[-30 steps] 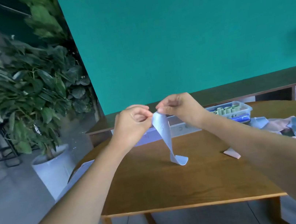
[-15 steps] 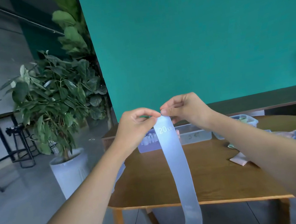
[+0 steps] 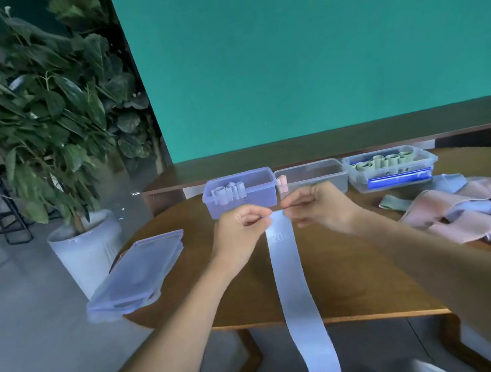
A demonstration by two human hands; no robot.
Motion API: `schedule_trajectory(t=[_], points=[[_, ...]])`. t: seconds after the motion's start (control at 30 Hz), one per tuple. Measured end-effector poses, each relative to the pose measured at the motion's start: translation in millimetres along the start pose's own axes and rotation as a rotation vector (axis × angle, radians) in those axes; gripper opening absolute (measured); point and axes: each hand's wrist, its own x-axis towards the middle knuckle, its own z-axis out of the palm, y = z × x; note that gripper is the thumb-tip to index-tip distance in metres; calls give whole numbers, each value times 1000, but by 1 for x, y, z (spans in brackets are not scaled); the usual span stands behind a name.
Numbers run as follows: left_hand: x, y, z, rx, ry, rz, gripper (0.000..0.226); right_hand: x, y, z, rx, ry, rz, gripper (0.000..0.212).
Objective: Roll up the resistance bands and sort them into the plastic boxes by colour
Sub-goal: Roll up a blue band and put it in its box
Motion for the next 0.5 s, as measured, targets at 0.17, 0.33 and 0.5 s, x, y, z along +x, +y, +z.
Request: schedule_trajectory(t=[0.17, 0.33, 0.5], points=[[24, -37, 15, -26, -3, -59, 9, 24, 40, 2, 8, 25, 51, 12], [41, -67, 21, -119, -34, -145, 12, 43, 72, 0, 42, -25, 103, 18], [54, -90, 22, -194, -64, -224, 22, 59, 89, -1, 83, -73, 155, 20]])
